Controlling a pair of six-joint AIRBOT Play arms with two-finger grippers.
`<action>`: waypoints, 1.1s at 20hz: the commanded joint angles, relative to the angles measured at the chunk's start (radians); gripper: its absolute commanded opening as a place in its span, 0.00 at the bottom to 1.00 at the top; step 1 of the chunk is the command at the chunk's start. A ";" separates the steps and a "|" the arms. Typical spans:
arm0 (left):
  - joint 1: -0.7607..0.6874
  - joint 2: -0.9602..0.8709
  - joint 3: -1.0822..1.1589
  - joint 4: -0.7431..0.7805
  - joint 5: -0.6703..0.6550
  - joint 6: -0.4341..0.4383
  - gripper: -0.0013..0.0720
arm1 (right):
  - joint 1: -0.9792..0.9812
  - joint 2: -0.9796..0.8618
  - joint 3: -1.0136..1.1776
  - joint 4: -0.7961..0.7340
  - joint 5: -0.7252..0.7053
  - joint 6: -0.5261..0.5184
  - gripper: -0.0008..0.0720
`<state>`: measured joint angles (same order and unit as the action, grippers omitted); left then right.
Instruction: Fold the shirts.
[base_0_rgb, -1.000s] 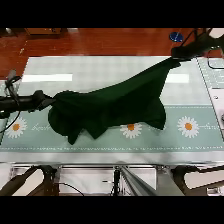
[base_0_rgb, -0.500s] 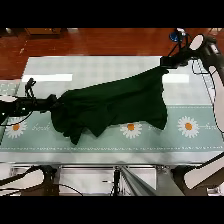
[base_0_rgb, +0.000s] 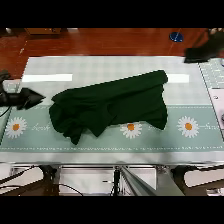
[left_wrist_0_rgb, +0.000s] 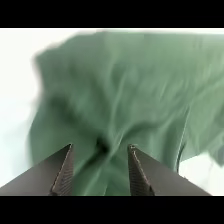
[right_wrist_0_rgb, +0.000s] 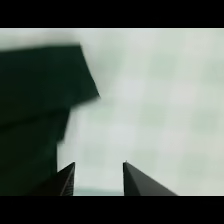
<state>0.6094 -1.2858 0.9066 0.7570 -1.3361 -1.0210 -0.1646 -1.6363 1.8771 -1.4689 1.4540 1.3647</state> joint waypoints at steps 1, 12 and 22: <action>0.135 0.098 -0.160 0.091 -0.088 -0.029 0.57 | -0.141 0.067 -0.093 0.115 0.174 -0.008 0.54; 0.066 0.199 -0.500 0.058 0.103 -0.024 0.76 | -0.356 0.344 -0.724 0.272 -0.068 -0.106 0.54; -0.182 0.045 -0.499 -0.043 0.395 -0.088 0.05 | -0.371 0.407 -0.827 0.388 -0.063 -0.142 0.79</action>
<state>0.4774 -1.1847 0.4088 0.7315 -1.0050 -1.0992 -0.5312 -1.2419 1.0679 -1.1095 1.3746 1.2301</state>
